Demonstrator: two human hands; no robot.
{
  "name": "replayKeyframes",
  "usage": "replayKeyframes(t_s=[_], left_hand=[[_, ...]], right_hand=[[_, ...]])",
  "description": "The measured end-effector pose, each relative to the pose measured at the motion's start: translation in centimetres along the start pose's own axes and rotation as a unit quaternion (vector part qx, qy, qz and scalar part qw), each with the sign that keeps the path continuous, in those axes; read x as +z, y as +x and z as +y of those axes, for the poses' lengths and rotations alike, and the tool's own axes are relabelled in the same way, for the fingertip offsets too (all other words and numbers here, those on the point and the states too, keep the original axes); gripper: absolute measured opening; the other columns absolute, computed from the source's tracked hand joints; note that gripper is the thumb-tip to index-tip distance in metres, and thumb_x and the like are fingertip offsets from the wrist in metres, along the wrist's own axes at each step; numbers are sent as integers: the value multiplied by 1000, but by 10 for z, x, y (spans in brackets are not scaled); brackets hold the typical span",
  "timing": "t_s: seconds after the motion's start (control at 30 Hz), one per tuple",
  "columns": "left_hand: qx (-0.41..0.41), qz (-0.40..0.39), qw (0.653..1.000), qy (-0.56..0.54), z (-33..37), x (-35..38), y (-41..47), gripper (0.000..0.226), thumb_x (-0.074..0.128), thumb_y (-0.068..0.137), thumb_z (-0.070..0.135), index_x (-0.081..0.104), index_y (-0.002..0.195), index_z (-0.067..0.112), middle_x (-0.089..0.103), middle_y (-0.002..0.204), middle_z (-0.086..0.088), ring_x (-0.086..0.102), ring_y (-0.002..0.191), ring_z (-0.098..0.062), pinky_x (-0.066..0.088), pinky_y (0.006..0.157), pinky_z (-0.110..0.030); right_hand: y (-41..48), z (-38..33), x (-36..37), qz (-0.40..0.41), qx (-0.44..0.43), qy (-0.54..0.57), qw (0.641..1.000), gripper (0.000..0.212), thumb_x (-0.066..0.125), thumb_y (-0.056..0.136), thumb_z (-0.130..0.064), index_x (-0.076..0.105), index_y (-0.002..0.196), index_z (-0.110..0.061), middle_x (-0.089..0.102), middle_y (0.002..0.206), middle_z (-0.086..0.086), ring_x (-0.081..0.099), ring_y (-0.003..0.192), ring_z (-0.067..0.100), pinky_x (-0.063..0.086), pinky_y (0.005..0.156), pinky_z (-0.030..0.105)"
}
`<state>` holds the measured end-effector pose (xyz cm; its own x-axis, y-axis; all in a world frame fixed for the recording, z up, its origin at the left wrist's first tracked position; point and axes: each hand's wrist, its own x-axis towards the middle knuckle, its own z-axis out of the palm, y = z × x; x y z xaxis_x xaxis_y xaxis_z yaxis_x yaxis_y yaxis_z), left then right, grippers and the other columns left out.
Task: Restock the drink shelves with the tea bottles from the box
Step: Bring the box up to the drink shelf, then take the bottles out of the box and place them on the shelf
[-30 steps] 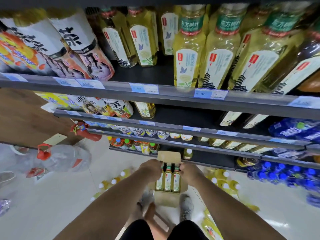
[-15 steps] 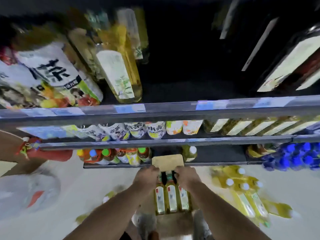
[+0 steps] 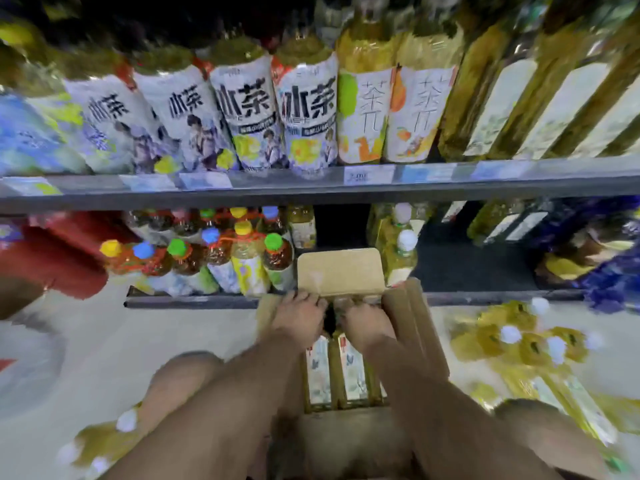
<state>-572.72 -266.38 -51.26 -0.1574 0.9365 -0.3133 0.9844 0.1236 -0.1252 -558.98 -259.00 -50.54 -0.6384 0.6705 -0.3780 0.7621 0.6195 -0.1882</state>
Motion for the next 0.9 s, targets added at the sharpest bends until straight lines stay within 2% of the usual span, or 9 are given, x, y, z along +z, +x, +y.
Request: replayKeyframes(t_s=[0.1,0.23,0.33,0.47,0.6,0.83,0.9], left_hand=[[-42,-8,999,-14,19,2,-27,42,52,89,21,51,131,14,52,136,-6,41,128,-31,20,114,-46],[-58,-42,997,-17,35,-8,-54,37,47,93,15,55,129,16,47,141,-12,46,126,-32,24,111,-44],[-62,-64,996,-15,38,-6,-61,40,46,94,17,54,133,19,55,135,-7,48,125,-29,27,108,-44],[-54,-56,997,-15,31,-4,-62,44,40,95,15,51,138,17,58,133,-7,49,125,-29,24,109,-45],[-39,-61,997,4,27,3,-61,47,39,96,17,46,143,16,53,139,-8,44,131,-29,22,110,-48],[-10,-39,999,-10,17,8,-55,46,42,96,21,47,141,18,50,140,-8,42,132,-27,15,116,-48],[-8,-29,999,-22,17,11,-56,47,43,96,21,45,142,19,48,141,-7,39,134,-27,13,117,-47]], right_hand=[[-23,-14,8,-3,56,21,998,30,53,90,-4,55,120,-9,68,111,12,66,102,31,52,77,36],[-35,-31,16,-8,65,17,998,35,47,91,2,54,123,-9,65,119,13,64,108,31,54,83,39],[-35,-35,11,-29,78,29,996,34,44,94,-1,57,125,-7,64,122,14,62,112,32,54,87,42],[-32,-32,10,-48,84,4,995,37,49,96,-2,52,132,-3,60,130,14,59,119,30,53,92,40],[-20,-34,9,-69,123,18,990,36,60,89,-3,57,124,-3,64,125,14,62,114,31,51,86,36],[-3,-36,7,-41,177,77,980,29,54,95,-19,60,121,-7,64,122,11,61,114,29,50,89,37],[0,-37,9,-30,195,96,976,31,55,96,-30,63,117,-10,66,119,9,62,111,28,50,87,37]])
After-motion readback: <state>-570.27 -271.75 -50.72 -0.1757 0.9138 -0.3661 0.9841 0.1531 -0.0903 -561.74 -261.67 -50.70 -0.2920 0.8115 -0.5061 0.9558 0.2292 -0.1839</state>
